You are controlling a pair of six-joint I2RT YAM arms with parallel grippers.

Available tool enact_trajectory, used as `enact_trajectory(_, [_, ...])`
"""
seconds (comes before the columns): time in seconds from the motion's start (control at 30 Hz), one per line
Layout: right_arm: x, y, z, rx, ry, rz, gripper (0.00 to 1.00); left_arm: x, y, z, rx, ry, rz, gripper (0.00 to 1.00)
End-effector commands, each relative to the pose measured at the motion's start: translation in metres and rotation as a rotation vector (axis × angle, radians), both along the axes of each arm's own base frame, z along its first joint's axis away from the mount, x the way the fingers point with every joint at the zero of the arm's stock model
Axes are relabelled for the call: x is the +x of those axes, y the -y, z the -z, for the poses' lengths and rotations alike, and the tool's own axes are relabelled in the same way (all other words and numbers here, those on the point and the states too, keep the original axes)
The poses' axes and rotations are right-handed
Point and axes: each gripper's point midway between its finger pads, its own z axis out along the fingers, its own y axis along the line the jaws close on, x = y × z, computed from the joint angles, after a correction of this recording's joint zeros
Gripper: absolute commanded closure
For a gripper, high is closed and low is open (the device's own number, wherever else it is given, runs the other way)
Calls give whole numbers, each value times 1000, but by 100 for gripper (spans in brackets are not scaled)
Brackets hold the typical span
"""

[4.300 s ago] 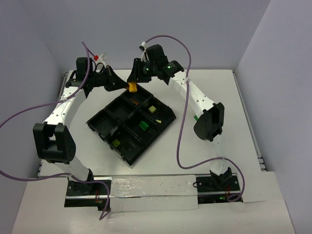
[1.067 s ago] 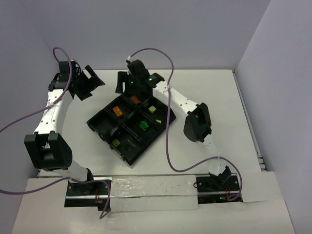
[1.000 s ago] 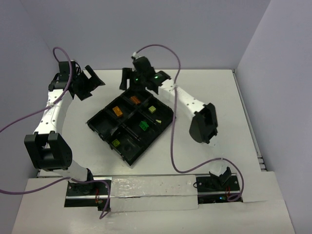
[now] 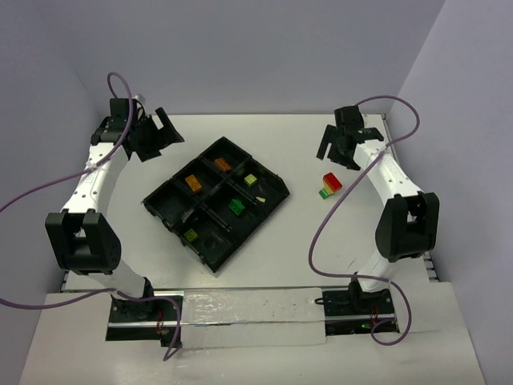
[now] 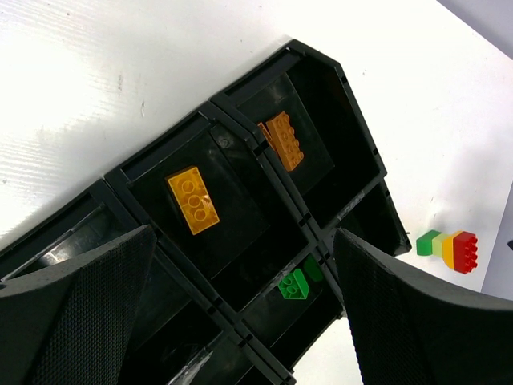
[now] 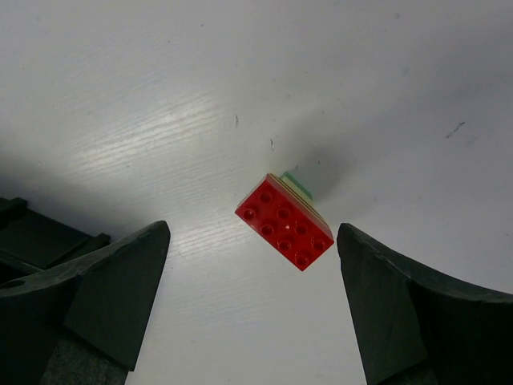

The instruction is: Sort the legos into containers by color

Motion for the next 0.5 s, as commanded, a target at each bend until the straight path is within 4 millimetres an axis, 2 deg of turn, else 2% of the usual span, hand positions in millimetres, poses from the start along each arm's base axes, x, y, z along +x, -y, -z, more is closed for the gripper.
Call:
enact_trajectory(0.0, [20, 2, -10, 2, 38, -37, 7, 7, 5, -25, 12, 71, 29, 1])
enact_trajectory(0.27, [24, -3, 13, 89, 20, -89, 4, 4, 8, -27, 10, 76, 48, 1])
enact_trajectory(0.47, [17, -11, 29, 141, -5, -107, 2, 5, 13, -29, -5, 85, 60, 1])
